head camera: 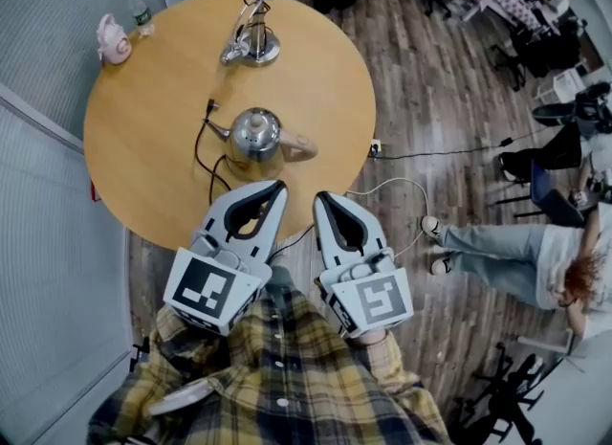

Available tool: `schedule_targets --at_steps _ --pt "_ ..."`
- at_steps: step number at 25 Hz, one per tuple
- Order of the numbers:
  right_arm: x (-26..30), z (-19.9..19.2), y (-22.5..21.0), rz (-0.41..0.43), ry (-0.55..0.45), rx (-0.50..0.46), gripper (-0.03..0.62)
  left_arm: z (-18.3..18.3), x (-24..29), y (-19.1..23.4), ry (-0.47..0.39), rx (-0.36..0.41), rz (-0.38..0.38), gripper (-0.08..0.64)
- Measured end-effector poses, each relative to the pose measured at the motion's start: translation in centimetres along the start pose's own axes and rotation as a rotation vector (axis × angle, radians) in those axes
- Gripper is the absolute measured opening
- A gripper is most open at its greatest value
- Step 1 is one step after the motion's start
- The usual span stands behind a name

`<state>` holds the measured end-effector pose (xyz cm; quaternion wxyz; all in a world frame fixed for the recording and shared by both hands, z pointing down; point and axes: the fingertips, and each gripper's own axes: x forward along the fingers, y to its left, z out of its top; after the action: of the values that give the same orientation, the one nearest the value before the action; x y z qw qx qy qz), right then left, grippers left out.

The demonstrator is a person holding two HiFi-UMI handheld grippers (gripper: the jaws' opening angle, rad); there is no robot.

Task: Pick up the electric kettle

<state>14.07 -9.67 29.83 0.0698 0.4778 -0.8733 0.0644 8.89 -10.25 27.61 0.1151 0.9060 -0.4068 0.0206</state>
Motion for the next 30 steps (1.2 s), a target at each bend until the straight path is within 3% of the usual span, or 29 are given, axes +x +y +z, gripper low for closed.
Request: schedule_targets --at_steps 7,15,30 --pt "0.4 -0.5 -1.7 0.030 0.007 0.011 0.032 0.2 0.5 0.3 0.010 -0.004 0.078 0.003" --pt "4.3 -0.9 -2.8 0.014 0.007 -0.010 0.032 0.4 1.8 4.1 0.018 -0.018 0.119 0.003" --pt "9.1 -3.3 -4.6 -0.057 0.035 -0.015 0.035 -1.6 4.0 7.9 0.028 -0.053 0.070 0.003"
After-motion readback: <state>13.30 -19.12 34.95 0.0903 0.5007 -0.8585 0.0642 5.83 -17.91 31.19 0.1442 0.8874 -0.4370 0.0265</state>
